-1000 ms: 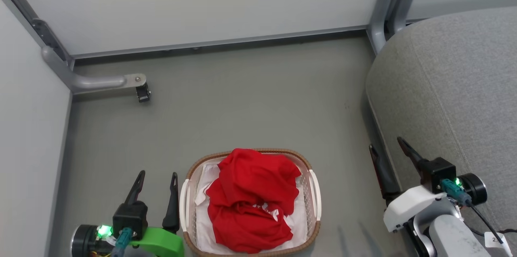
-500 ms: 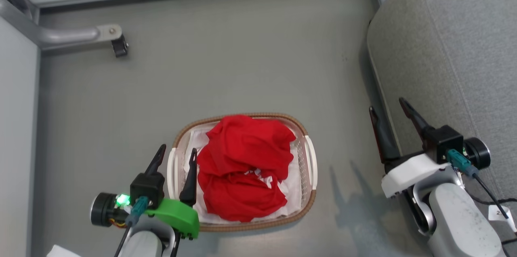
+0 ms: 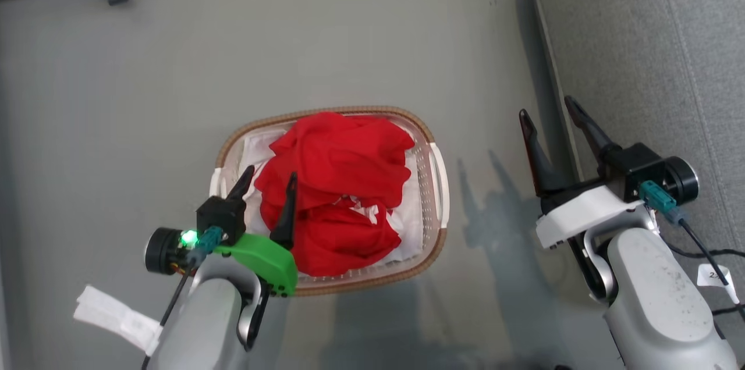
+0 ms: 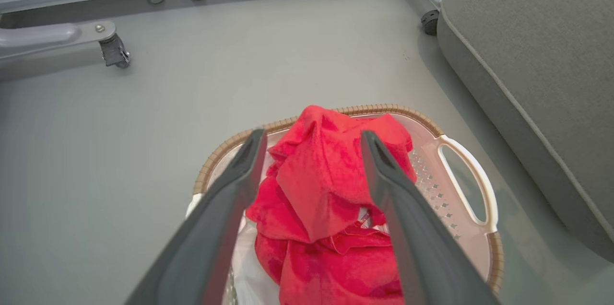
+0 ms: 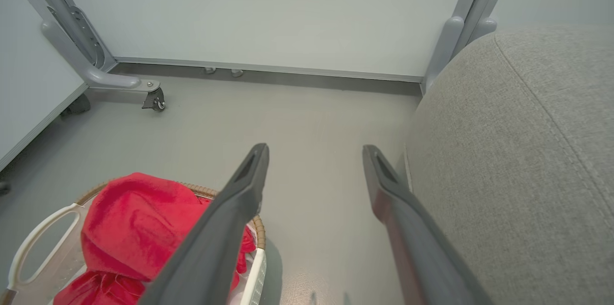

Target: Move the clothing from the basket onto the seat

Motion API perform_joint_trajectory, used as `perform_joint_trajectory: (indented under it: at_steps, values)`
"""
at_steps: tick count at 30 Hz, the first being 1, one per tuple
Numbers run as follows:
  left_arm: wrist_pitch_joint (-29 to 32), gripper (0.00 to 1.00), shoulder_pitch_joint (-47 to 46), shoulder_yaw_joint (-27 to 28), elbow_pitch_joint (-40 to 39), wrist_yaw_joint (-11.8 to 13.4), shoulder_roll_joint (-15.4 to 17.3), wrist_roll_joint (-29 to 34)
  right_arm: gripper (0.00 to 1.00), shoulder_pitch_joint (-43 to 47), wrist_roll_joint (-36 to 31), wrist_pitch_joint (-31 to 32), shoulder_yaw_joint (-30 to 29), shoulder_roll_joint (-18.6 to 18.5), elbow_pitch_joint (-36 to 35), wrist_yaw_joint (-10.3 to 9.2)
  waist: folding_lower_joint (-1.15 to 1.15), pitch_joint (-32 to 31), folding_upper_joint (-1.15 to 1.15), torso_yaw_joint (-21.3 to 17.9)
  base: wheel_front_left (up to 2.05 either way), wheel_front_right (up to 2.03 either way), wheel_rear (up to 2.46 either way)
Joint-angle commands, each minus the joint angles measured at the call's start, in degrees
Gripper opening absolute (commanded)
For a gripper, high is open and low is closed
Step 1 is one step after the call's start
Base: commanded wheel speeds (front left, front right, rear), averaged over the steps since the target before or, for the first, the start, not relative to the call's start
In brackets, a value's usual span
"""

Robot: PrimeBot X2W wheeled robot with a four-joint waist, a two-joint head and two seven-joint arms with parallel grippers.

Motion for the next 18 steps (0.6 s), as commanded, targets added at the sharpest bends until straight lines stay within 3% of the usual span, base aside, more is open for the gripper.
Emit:
perform_joint_trajectory:
  at_steps: [1,18]
  values:
    - [0.0,1.0,-2.3,0.0,1.2,-0.4,0.3,-0.5,1.0,-1.2,0.3,-0.3,0.1,-0.1,-0.4,-0.02,-0.01,3.9,0.0,-1.7,0.0,0.0,0.0]
    - [0.0,1.0,-18.9,-0.9,22.1,-0.9,0.7,-3.5,1.0,-3.9,1.7,-0.3,1.5,1.4,-0.7,-0.02,-0.01,12.7,0.0,-5.9,0.0,0.0,0.0]
